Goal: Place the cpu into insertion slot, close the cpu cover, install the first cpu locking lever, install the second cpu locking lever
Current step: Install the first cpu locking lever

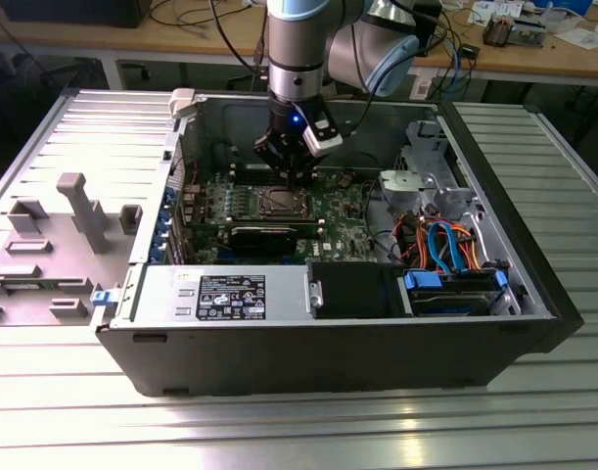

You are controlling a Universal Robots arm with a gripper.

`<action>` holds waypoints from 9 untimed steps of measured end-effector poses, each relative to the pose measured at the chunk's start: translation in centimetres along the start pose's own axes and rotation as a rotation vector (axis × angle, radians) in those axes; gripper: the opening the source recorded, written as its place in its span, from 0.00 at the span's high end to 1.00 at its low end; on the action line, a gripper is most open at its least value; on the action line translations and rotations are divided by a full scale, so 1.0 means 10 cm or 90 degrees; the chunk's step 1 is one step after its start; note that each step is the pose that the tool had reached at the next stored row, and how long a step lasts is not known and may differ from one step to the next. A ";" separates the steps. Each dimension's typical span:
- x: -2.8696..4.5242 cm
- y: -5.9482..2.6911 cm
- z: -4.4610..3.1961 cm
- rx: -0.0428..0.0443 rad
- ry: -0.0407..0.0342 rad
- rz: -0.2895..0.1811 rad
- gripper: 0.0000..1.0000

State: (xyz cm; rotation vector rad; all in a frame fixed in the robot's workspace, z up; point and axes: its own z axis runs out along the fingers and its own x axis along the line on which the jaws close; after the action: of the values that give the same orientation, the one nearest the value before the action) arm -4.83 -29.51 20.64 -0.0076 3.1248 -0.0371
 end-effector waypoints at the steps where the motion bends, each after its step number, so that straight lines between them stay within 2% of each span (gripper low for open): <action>1: 0.000 -0.001 -0.009 0.0005 0.0005 0.000 0.89; 4: 0.001 -0.003 -0.014 0.0004 0.0008 0.000 0.89; 6: 0.001 -0.005 -0.066 0.0004 0.0009 0.000 0.89; 9: 0.000 -0.007 -0.099 0.0004 0.0009 0.000 0.89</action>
State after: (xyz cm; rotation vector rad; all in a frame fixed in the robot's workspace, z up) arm -4.84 -29.55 21.63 -0.0077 3.1262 -0.0381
